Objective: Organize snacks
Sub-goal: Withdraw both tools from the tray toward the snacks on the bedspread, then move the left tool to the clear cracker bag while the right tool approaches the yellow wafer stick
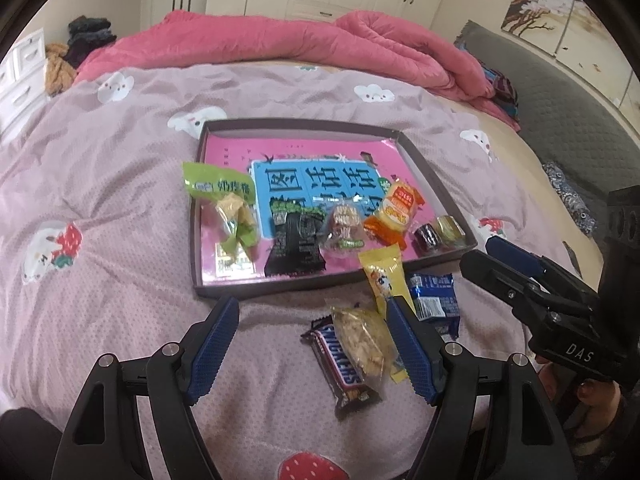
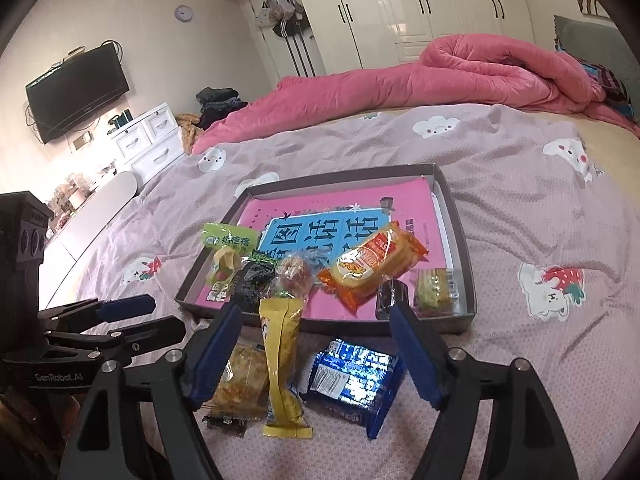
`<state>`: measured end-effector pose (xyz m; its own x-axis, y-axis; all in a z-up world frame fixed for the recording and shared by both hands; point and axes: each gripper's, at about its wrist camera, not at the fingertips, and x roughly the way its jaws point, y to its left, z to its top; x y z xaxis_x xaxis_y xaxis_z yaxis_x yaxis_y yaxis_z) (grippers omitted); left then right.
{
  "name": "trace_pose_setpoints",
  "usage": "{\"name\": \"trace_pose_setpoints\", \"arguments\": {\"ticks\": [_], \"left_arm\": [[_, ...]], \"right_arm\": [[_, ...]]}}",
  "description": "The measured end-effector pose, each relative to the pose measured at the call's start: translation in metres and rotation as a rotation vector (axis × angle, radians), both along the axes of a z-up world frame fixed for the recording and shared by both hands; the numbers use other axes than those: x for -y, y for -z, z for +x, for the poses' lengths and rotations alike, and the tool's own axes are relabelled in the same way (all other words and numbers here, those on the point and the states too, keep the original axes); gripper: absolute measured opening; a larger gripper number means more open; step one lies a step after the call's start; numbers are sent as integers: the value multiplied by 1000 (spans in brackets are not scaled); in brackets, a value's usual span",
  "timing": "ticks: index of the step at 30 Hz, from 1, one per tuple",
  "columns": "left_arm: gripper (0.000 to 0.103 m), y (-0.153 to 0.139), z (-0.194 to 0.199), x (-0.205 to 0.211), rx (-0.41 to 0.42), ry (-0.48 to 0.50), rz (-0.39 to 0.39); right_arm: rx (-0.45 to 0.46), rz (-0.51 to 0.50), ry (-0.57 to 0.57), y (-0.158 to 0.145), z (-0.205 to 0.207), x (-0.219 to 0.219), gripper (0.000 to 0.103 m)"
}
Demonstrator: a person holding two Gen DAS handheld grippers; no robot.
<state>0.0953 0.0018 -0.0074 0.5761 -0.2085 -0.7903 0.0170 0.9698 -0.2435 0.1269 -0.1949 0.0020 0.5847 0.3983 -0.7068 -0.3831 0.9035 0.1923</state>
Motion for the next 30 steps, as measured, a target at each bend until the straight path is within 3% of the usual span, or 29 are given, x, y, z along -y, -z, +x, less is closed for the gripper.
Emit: {"name": "trace_pose_setpoints", "arguments": {"ticks": [9,30], "left_arm": [[80,9,-6,8,-42,38,-7],[80,24,-15,38,-96,127,65]], "right_arm": [[-11,4,-1,0,-3,1,76],[-57,12,-47,4,-15,-3,76]]}}
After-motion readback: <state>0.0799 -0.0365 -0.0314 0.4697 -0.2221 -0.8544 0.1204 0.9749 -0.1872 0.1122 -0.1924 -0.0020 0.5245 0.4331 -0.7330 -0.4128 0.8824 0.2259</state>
